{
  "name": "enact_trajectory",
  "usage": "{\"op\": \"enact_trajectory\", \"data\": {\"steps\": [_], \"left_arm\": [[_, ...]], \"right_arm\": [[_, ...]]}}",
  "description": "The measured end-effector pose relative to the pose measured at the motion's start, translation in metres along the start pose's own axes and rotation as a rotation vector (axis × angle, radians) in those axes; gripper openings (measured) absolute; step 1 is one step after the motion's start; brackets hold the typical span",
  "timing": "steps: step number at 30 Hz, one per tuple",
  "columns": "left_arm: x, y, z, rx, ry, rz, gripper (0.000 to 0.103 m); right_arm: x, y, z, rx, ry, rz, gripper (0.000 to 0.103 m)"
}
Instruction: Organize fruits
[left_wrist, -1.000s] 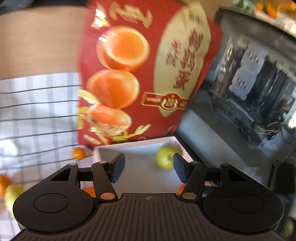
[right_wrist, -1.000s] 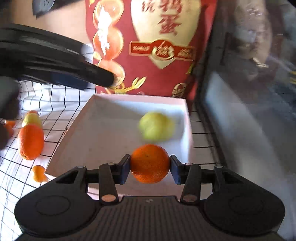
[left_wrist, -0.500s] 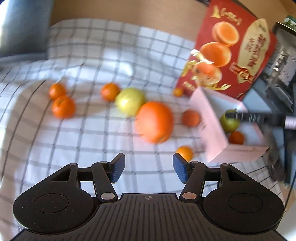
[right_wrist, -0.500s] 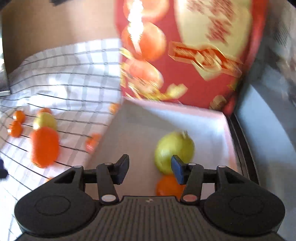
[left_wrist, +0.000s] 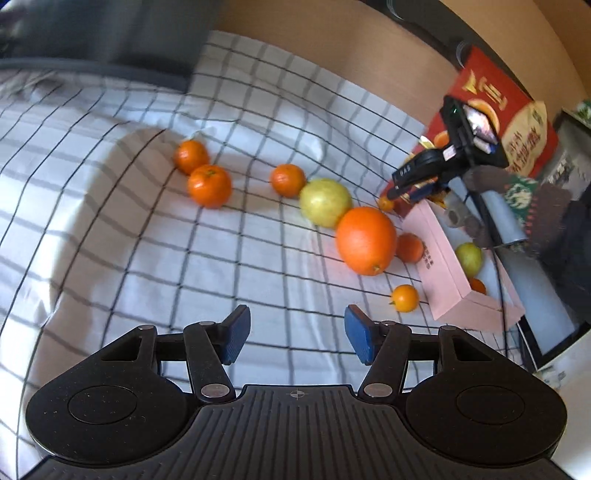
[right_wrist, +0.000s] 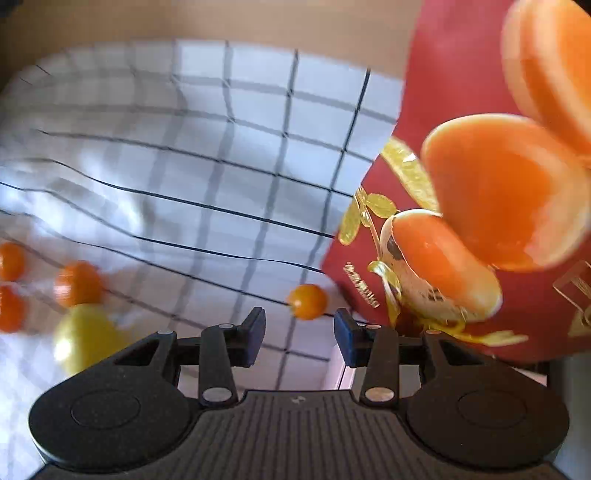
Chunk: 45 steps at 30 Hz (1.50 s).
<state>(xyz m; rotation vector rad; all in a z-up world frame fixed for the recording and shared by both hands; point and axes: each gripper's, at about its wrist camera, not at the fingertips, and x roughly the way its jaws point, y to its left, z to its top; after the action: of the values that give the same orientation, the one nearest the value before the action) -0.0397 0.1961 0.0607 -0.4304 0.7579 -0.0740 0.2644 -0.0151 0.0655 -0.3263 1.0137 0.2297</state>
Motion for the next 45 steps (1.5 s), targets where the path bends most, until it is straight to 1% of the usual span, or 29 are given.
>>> {"op": "enact_trajectory", "data": {"steps": [2,4,6,8,9,10,12,13,16,21,22,24,27,30,34,37,39,43,45], "left_arm": [[-0.001,0.013,-0.002,-0.033,0.002,-0.002,0.061],[0.000,0.021,-0.004,-0.051,0.005,-0.004,0.061],[0.001,0.026,-0.004,-0.057,0.010,-0.003,0.061],[0.003,0.030,-0.005,-0.062,0.020,-0.004,0.061],[0.004,0.031,-0.005,-0.062,0.026,-0.005,0.061],[0.005,0.032,-0.005,-0.058,0.033,-0.008,0.061],[0.008,0.031,-0.005,-0.048,0.045,-0.013,0.061],[0.010,0.030,-0.004,-0.039,0.053,-0.017,0.061],[0.015,0.026,-0.001,-0.015,0.068,-0.034,0.061],[0.025,0.005,0.005,0.056,0.094,-0.071,0.061],[0.028,-0.003,0.005,0.081,0.099,-0.084,0.061],[0.034,-0.017,0.007,0.136,0.106,-0.109,0.061],[0.048,-0.046,0.008,0.247,0.104,-0.149,0.061],[0.067,-0.074,0.004,0.341,0.118,-0.175,0.062],[0.090,-0.104,-0.003,0.455,0.115,-0.169,0.061],[0.100,-0.117,-0.001,0.506,0.112,-0.190,0.061],[0.110,-0.126,0.002,0.535,0.116,-0.188,0.061],[0.129,-0.138,0.000,0.586,0.140,-0.158,0.061],[0.135,-0.143,-0.004,0.613,0.148,-0.131,0.060]], "right_arm": [[0.015,0.003,0.008,0.012,0.025,-0.048,0.041],[0.030,0.004,0.015,0.031,0.053,-0.076,0.041],[0.040,0.006,0.020,0.024,0.062,-0.117,0.041],[0.049,0.012,0.024,0.004,0.075,-0.141,0.041],[0.052,0.015,0.025,-0.011,0.078,-0.145,0.038],[0.053,0.020,0.026,-0.031,0.080,-0.150,0.027],[0.050,0.026,0.025,-0.059,0.075,-0.151,0.028],[0.045,0.028,0.024,-0.059,0.060,-0.135,0.027],[0.016,0.026,0.013,-0.026,0.020,-0.036,0.027],[-0.043,0.017,-0.026,0.044,-0.029,0.144,0.027],[-0.051,0.014,-0.035,0.056,-0.033,0.172,0.028],[-0.066,0.012,-0.054,0.082,-0.040,0.201,0.028],[-0.085,0.004,-0.075,0.107,-0.066,0.215,0.028],[-0.102,-0.007,-0.095,0.113,-0.096,0.208,0.028],[-0.119,-0.024,-0.118,0.181,-0.106,0.210,0.028],[-0.132,-0.026,-0.143,0.208,-0.135,0.185,0.028],[-0.138,-0.023,-0.166,0.213,-0.156,0.162,0.028],[-0.136,-0.017,-0.212,0.245,-0.146,0.125,0.028],[-0.130,-0.008,-0.232,0.248,-0.137,0.109,0.028]]}}
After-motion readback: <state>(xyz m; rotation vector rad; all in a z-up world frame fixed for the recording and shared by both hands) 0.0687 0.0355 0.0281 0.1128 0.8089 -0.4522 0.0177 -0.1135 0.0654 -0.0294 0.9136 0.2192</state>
